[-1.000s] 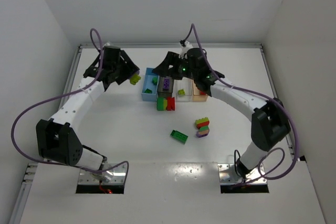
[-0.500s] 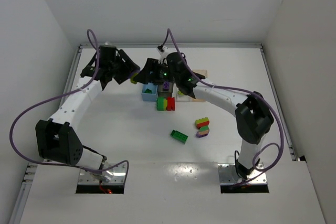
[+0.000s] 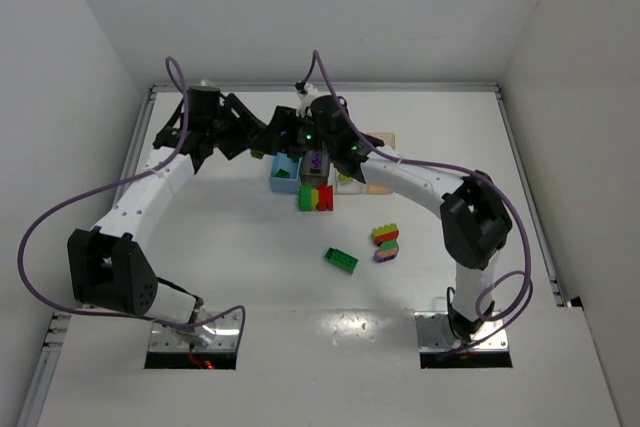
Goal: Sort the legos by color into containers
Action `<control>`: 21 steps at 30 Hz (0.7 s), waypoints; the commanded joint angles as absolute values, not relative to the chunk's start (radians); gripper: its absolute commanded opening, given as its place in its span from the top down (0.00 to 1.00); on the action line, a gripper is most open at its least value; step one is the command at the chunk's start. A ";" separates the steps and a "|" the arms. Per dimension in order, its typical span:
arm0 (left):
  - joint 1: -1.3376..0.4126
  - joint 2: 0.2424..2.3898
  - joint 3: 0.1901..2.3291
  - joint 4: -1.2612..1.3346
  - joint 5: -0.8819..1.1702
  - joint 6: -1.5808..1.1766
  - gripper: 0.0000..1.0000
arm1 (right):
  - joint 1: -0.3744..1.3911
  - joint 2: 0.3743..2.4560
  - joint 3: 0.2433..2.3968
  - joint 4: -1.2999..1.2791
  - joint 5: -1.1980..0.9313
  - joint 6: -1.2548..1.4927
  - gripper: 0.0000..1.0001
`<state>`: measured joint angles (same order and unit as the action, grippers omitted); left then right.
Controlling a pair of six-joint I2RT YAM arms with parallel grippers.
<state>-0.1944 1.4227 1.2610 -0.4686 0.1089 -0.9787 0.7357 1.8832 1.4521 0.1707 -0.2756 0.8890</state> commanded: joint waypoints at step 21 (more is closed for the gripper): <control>-0.186 1.356 1.246 -0.443 0.068 -0.960 1.00 | 0.744 1.895 1.502 0.180 -0.224 0.870 1.00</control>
<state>-0.1898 1.4055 1.2350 -0.4686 0.1089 -0.9699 0.7341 1.9205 1.4700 0.1490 -0.2279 0.8864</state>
